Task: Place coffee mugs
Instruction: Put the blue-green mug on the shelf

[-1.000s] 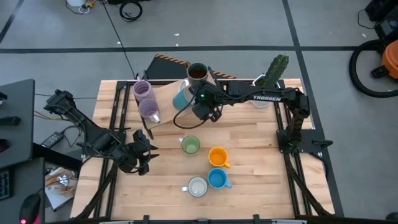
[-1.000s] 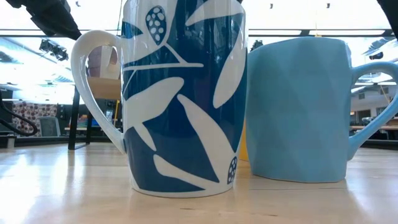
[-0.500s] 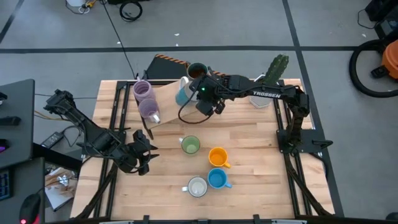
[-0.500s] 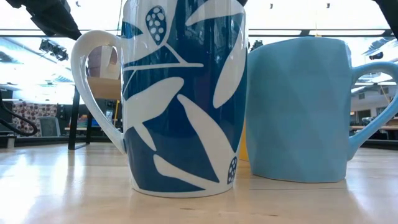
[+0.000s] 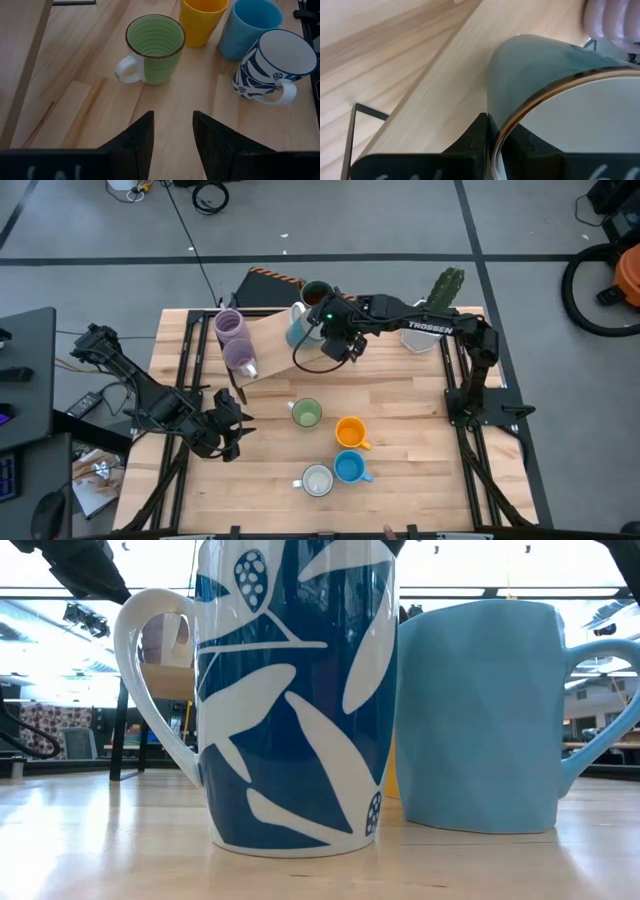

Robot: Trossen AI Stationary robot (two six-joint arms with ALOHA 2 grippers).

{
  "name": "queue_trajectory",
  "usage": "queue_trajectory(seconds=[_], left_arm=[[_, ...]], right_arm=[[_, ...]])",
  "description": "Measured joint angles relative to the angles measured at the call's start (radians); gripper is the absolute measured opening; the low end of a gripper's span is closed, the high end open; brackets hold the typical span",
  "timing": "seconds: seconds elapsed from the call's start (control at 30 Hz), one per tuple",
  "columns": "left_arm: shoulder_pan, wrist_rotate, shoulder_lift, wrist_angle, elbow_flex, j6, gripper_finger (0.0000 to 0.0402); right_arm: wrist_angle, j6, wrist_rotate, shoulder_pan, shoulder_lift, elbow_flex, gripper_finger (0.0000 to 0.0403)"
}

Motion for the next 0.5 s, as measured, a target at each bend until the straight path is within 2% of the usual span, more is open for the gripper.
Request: queue_trajectory(seconds=[0.5], left_arm=[[0.0, 0.0, 0.0, 0.0, 0.0, 0.0, 0.0141]], right_arm=[[-0.006, -0.036, 0.018, 0.005, 0.0, -0.012, 0.0044]])
